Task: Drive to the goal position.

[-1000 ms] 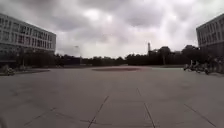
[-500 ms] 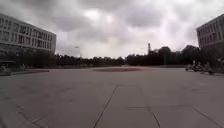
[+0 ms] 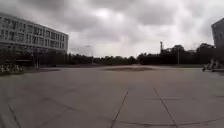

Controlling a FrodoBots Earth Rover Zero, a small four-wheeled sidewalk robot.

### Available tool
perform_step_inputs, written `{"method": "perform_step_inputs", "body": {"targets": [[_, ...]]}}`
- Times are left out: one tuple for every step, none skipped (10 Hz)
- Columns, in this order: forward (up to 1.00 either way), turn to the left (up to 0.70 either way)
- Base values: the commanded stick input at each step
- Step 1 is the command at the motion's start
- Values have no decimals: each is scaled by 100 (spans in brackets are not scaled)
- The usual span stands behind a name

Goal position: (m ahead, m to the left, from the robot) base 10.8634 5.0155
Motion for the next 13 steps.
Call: {"method": "perform_step_inputs", "body": {"targets": [[70,0],[70,0],[70,0],[70,0],[70,0],[70,0],[70,0],[70,0],[70,0],[70,0],[70,0],[70,0],[70,0]]}}
